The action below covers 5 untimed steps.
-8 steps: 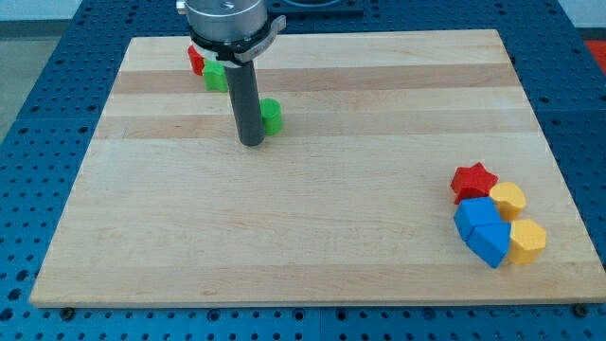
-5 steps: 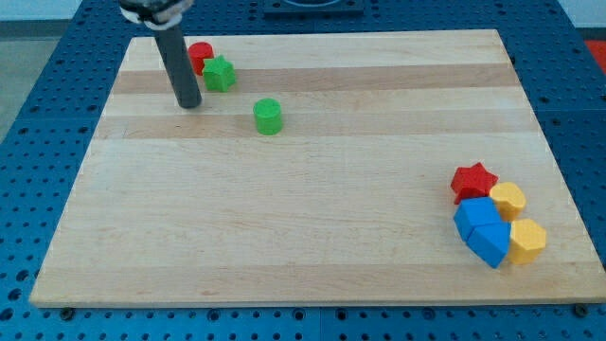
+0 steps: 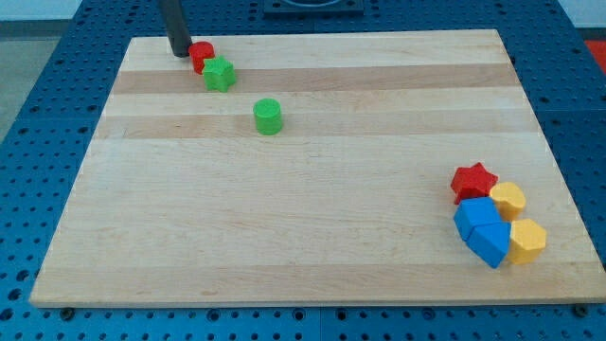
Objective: Move the green blocks to the center of the board
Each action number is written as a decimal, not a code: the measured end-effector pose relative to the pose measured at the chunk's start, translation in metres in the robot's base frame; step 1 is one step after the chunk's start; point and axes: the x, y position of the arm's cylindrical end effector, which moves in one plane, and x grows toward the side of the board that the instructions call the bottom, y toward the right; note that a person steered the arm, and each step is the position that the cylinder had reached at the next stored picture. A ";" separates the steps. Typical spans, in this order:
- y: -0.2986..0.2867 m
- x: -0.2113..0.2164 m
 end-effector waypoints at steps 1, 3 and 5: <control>0.037 0.014; 0.057 0.056; 0.097 0.105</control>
